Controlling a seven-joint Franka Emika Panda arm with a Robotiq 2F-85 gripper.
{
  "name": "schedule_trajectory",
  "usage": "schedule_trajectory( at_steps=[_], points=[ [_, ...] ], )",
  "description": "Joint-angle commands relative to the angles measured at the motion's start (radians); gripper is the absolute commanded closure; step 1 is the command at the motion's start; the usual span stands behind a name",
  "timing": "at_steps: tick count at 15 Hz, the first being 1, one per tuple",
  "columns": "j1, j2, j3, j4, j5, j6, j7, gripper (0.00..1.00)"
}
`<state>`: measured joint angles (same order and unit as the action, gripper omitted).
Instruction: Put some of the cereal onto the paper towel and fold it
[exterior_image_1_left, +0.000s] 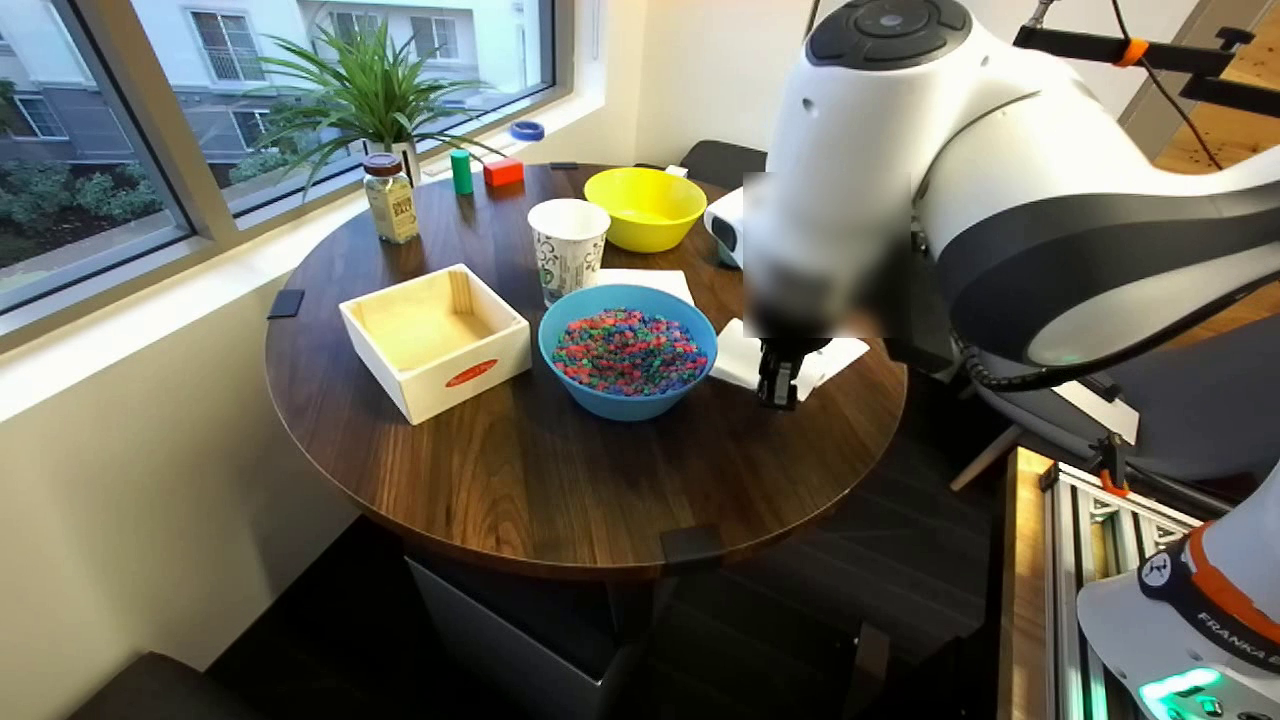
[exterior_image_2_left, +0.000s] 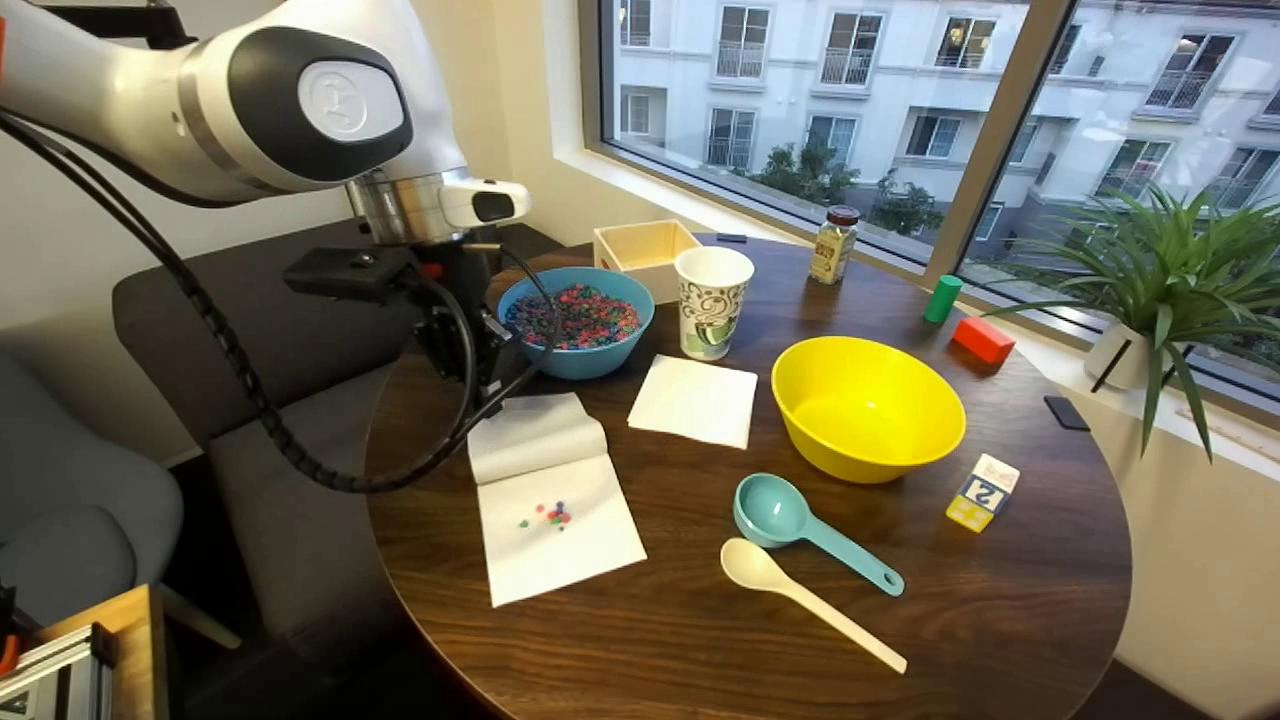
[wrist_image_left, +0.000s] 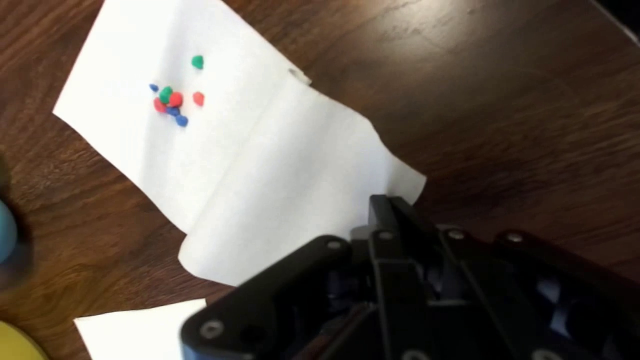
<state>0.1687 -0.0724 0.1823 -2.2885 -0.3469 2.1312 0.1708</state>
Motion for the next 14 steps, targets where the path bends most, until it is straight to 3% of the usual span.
schedule_trajectory(
  at_steps=[1,6,14],
  points=[
    [-0.007,-0.091,-0.005,-0.056,0.015,-0.008,-0.014,0.99],
    [-0.036,-0.178,-0.010,-0.110,-0.026,-0.035,0.017,0.99],
    [-0.132,-0.269,-0.028,-0.193,-0.162,0.049,0.123,0.99]
  ],
)
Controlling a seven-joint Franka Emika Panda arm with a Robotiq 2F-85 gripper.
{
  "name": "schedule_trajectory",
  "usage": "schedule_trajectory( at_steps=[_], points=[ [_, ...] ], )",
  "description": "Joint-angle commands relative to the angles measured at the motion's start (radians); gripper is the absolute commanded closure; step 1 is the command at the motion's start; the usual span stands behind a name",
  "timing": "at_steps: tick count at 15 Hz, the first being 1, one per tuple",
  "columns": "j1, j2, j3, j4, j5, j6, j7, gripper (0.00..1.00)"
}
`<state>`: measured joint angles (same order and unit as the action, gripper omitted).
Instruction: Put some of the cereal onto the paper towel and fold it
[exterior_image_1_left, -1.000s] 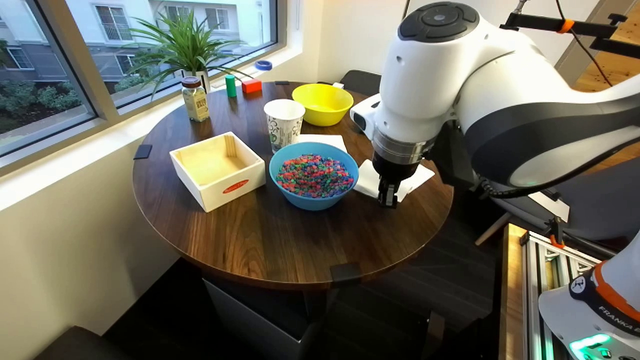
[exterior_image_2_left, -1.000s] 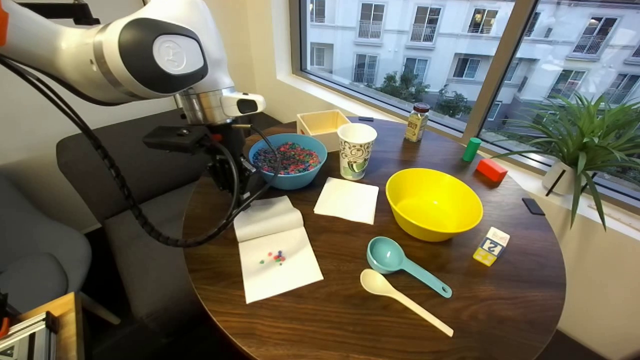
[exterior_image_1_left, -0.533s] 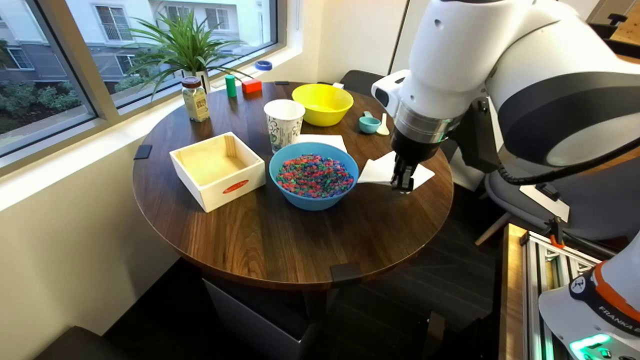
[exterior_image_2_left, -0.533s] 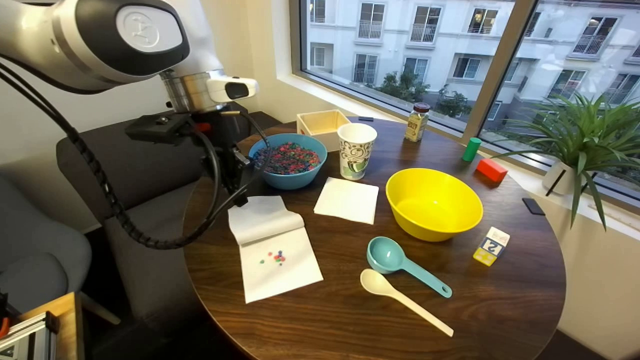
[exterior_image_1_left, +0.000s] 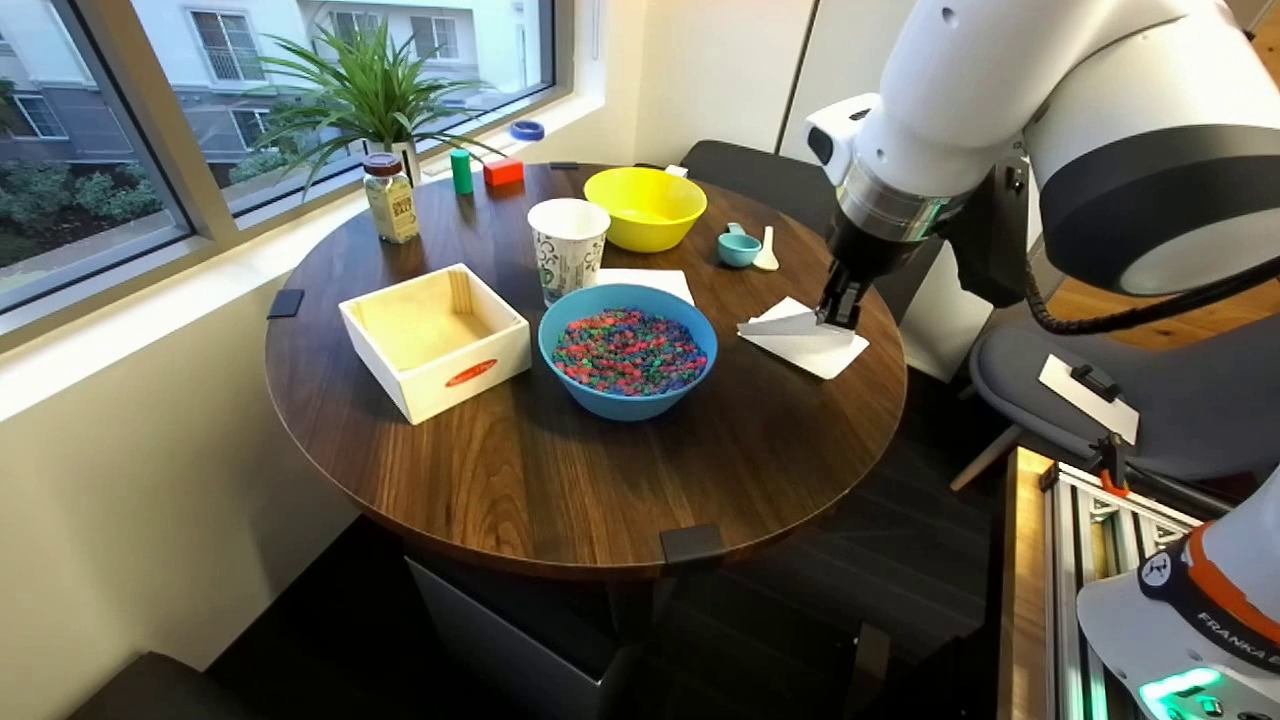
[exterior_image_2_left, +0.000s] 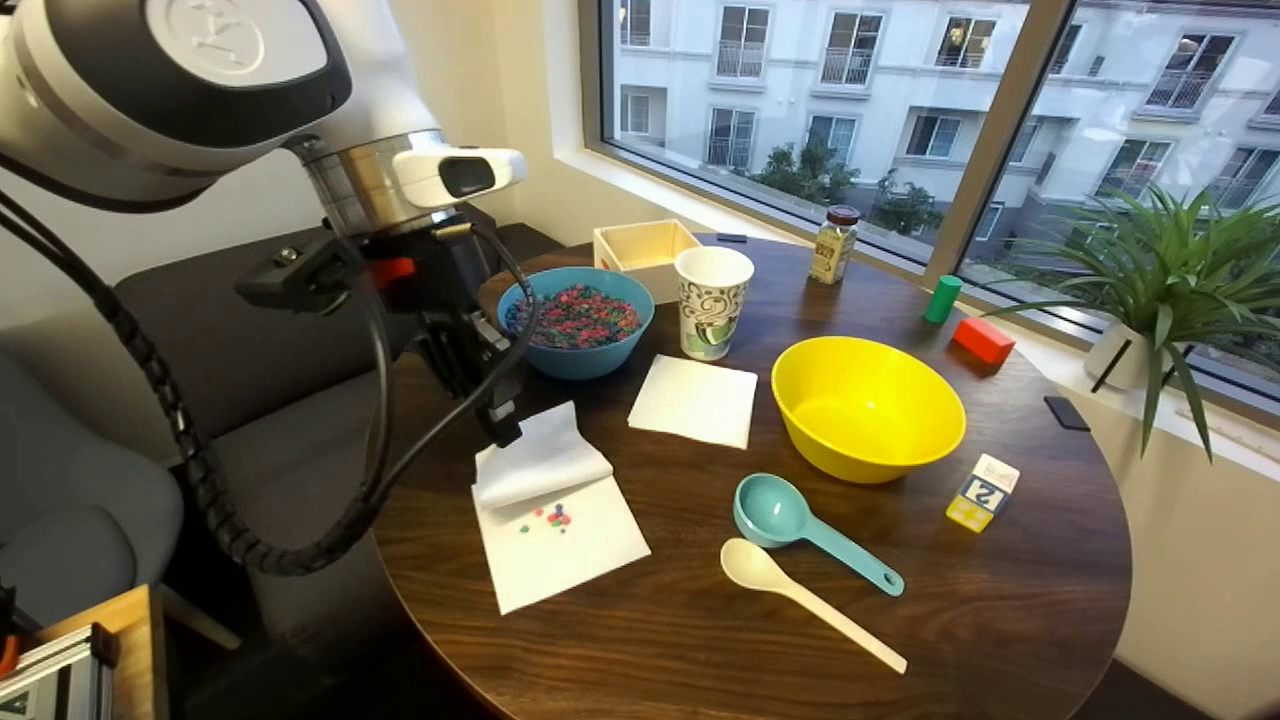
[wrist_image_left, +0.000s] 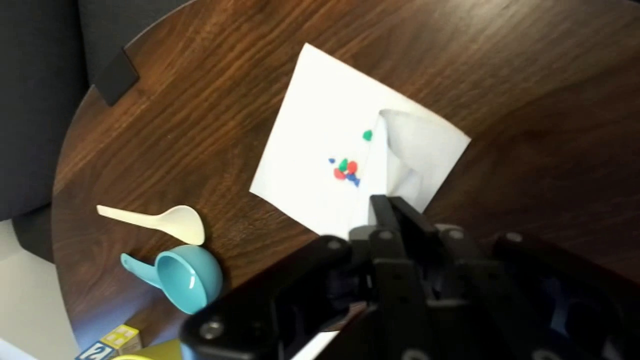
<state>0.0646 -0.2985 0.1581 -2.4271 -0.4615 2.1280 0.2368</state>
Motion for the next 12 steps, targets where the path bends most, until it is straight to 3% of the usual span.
schedule_trajectory(
  at_steps=[1,12],
  points=[
    [-0.036,-0.041,-0.006,-0.059,-0.045,0.062,0.067,0.99],
    [-0.100,-0.056,-0.010,-0.110,-0.032,0.068,0.238,0.99]
  ],
)
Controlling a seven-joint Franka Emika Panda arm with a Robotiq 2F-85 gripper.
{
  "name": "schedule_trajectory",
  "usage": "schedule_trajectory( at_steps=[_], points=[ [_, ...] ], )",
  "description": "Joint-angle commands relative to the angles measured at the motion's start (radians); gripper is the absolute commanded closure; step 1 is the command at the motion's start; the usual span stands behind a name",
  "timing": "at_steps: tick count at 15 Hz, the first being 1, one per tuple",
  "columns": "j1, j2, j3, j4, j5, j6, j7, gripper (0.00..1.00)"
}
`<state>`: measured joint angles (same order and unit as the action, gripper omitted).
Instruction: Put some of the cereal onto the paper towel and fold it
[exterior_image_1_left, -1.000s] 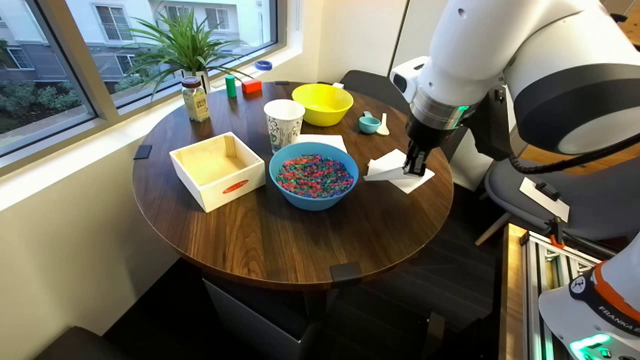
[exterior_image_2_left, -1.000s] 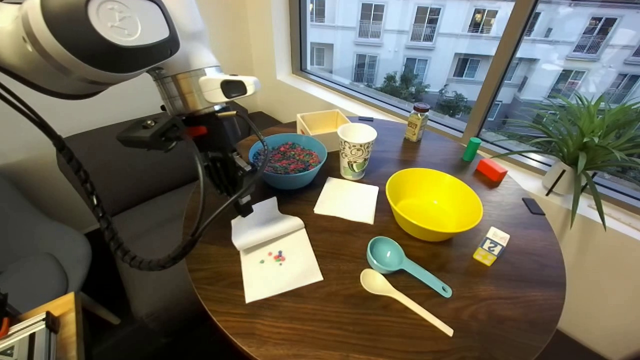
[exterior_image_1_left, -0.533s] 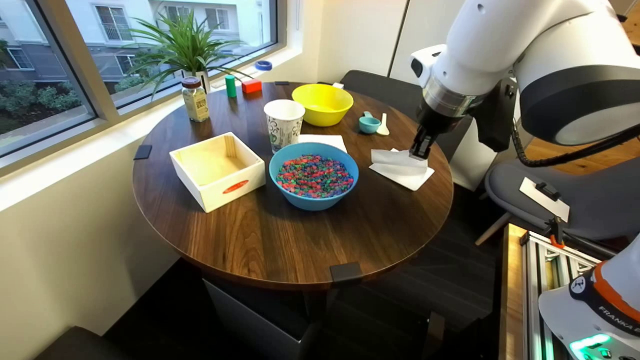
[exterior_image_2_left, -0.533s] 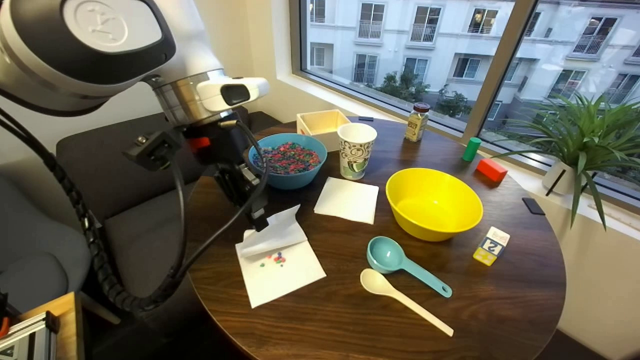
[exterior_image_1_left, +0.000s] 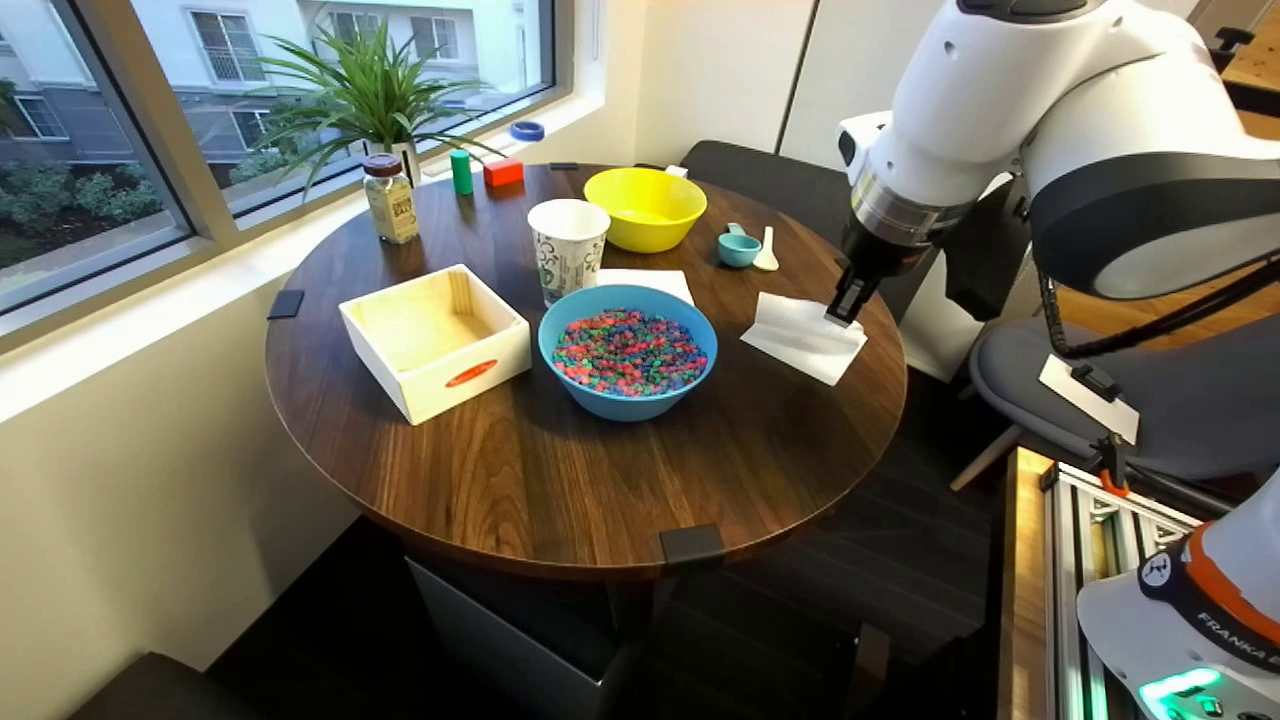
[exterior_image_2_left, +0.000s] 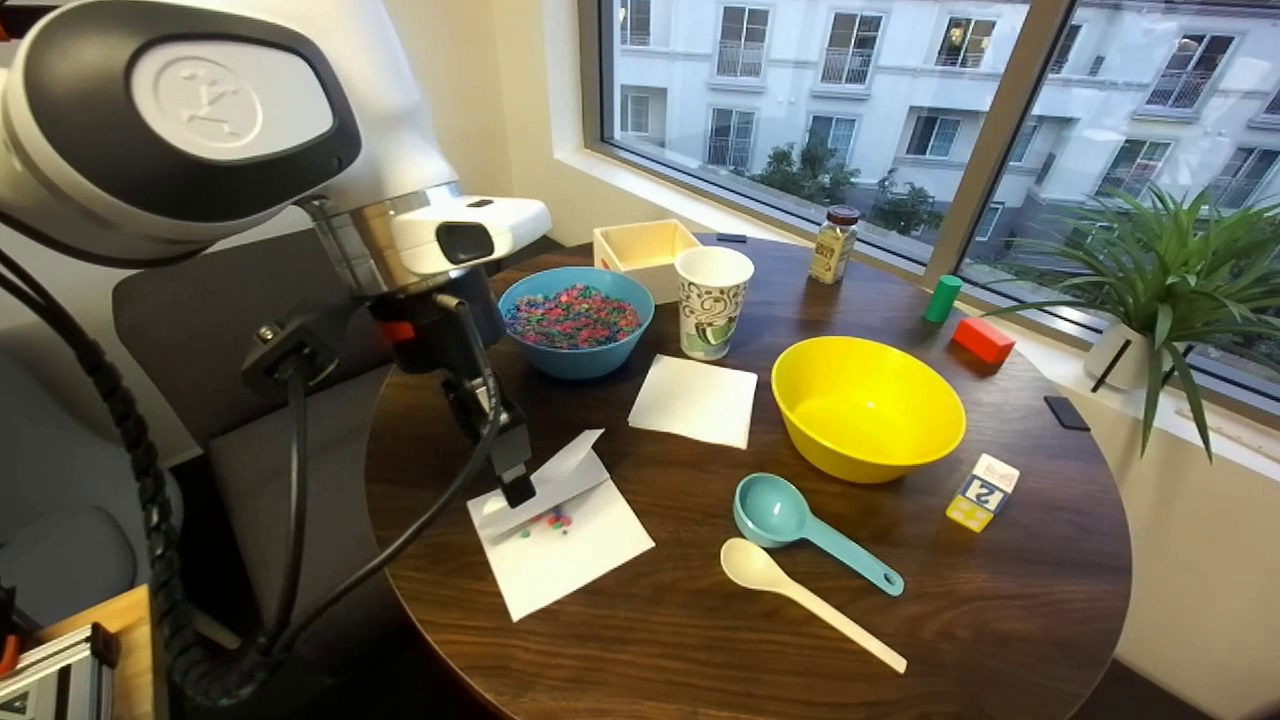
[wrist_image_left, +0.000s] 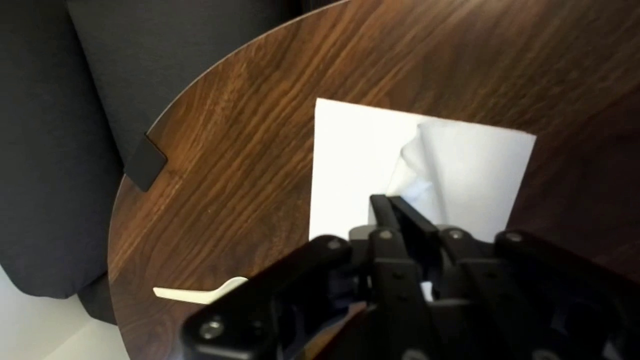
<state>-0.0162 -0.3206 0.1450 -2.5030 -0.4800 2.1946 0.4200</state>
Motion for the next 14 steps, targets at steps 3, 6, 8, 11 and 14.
schedule_trajectory(
  at_steps=[3,6,8,11,14],
  points=[
    [-0.036,-0.038,0.002,-0.039,-0.025,0.001,0.072,0.99],
    [-0.051,-0.043,-0.006,-0.043,-0.024,0.004,0.063,0.69],
    [-0.058,-0.042,-0.005,-0.037,-0.027,-0.001,0.065,0.62],
    [-0.062,-0.052,-0.002,-0.032,-0.028,-0.006,0.069,0.40],
    [-0.063,-0.080,0.004,-0.032,-0.028,-0.021,0.076,0.17]
  ],
)
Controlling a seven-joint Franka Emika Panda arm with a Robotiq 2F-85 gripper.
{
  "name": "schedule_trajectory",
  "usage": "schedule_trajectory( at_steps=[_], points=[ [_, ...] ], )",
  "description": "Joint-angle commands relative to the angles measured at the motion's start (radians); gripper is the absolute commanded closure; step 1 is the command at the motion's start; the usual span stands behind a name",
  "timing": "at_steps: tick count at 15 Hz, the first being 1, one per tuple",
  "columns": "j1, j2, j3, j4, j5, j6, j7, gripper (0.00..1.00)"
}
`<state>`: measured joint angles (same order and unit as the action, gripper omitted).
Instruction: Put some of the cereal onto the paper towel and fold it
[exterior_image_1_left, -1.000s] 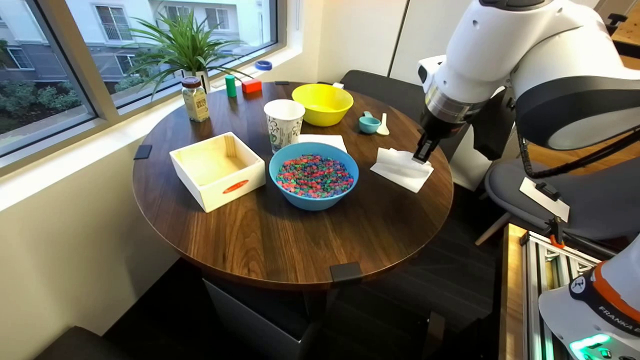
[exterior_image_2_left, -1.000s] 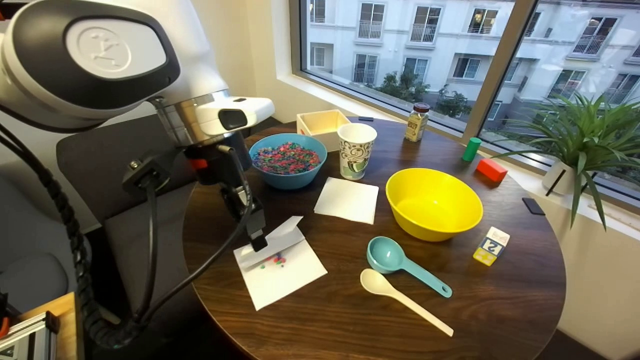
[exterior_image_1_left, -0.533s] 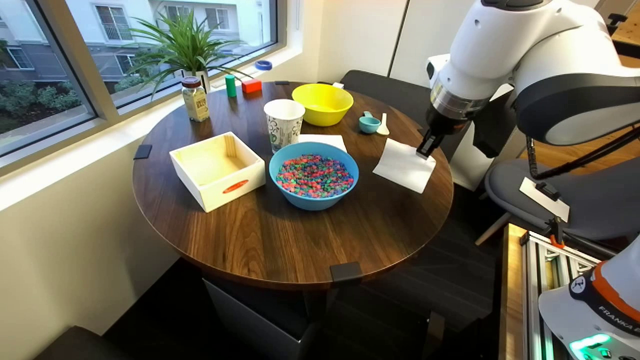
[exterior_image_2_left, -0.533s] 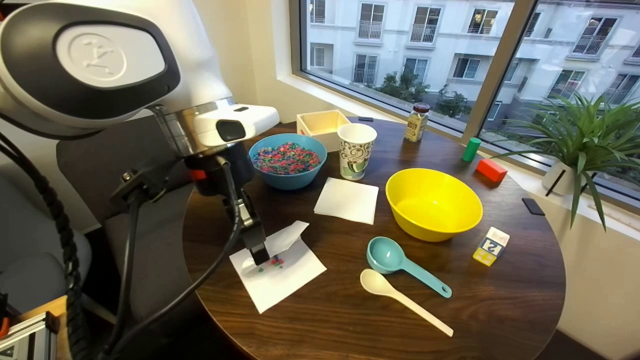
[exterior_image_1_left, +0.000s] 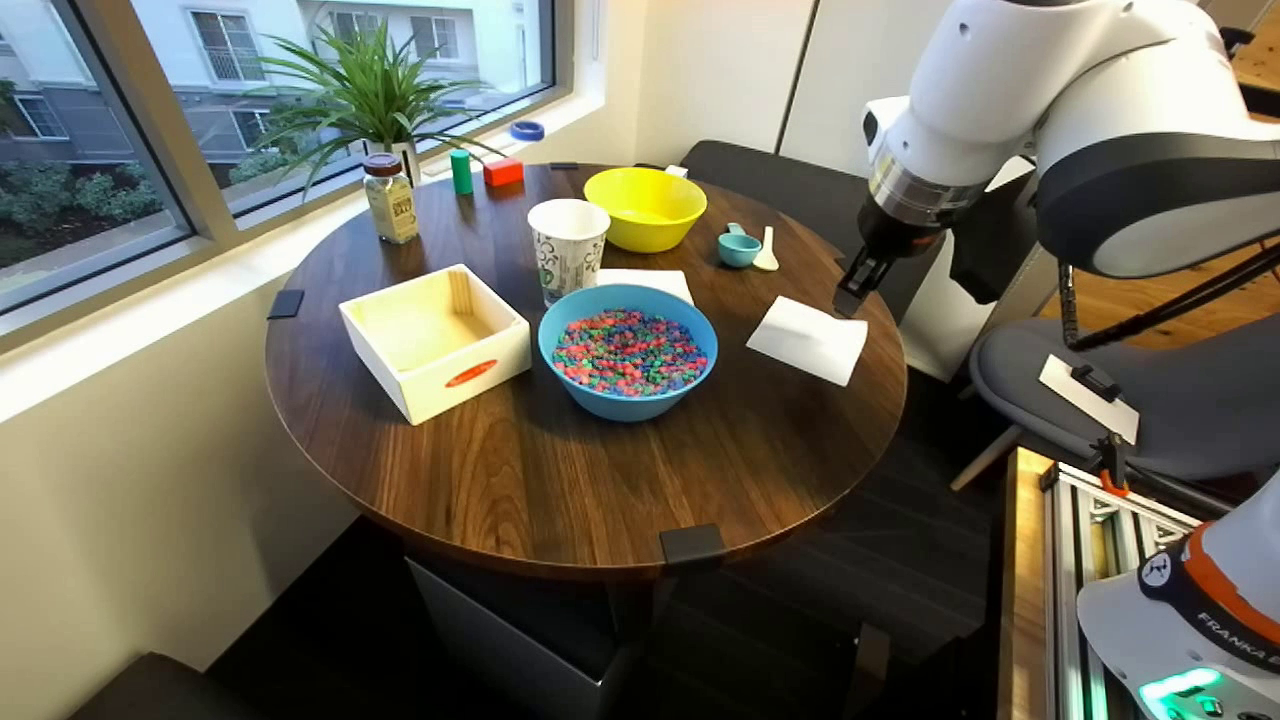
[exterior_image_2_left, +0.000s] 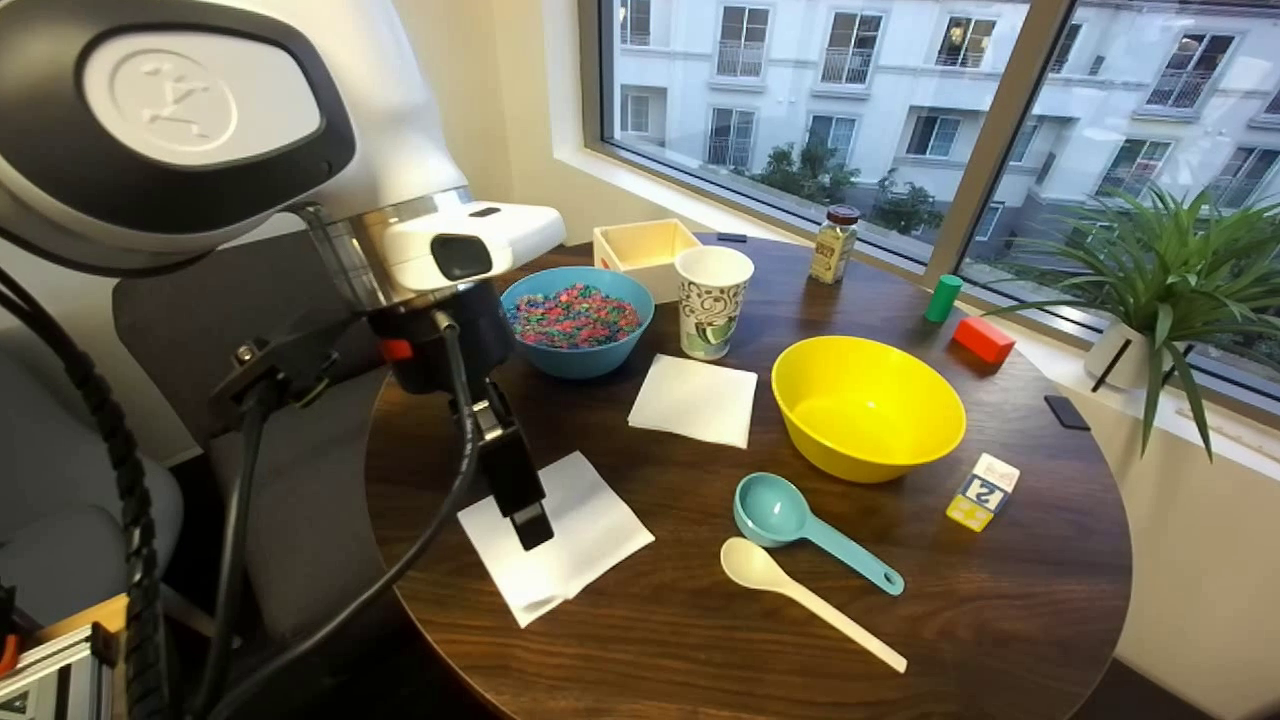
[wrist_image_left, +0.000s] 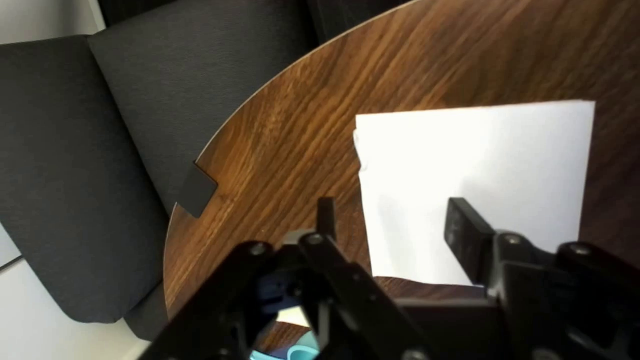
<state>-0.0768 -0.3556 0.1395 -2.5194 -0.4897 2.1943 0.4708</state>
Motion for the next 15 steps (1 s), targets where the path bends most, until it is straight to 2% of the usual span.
schedule_trajectory(
  at_steps=[1,2,3,13,14,15],
  points=[
    [-0.002,-0.057,0.012,-0.016,-0.019,-0.024,0.026,0.11],
    [0.000,-0.073,0.018,-0.015,-0.020,-0.031,0.025,0.02],
    [0.002,-0.089,0.024,-0.014,-0.020,-0.038,0.022,0.00],
    [0.012,-0.356,0.099,-0.019,0.006,-0.189,0.067,0.00],
    [0.003,-0.292,0.085,0.006,0.004,-0.160,0.041,0.00],
    [0.003,-0.307,0.089,0.007,0.004,-0.163,0.040,0.00]
  ],
)
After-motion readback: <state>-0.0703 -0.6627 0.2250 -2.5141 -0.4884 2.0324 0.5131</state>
